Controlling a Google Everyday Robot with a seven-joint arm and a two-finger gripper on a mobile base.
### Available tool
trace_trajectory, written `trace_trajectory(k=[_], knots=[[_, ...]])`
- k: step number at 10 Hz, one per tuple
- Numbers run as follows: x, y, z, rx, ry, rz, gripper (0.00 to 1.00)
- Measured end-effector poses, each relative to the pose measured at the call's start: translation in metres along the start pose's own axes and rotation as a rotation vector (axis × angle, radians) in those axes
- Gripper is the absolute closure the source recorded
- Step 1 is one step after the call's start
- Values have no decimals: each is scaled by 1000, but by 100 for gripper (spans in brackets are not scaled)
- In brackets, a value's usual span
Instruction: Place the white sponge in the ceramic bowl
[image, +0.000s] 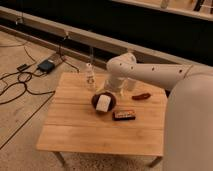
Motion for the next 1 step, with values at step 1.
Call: trace_trajectory(k=[1], knots=[[0, 1, 0, -1, -1, -2, 20]])
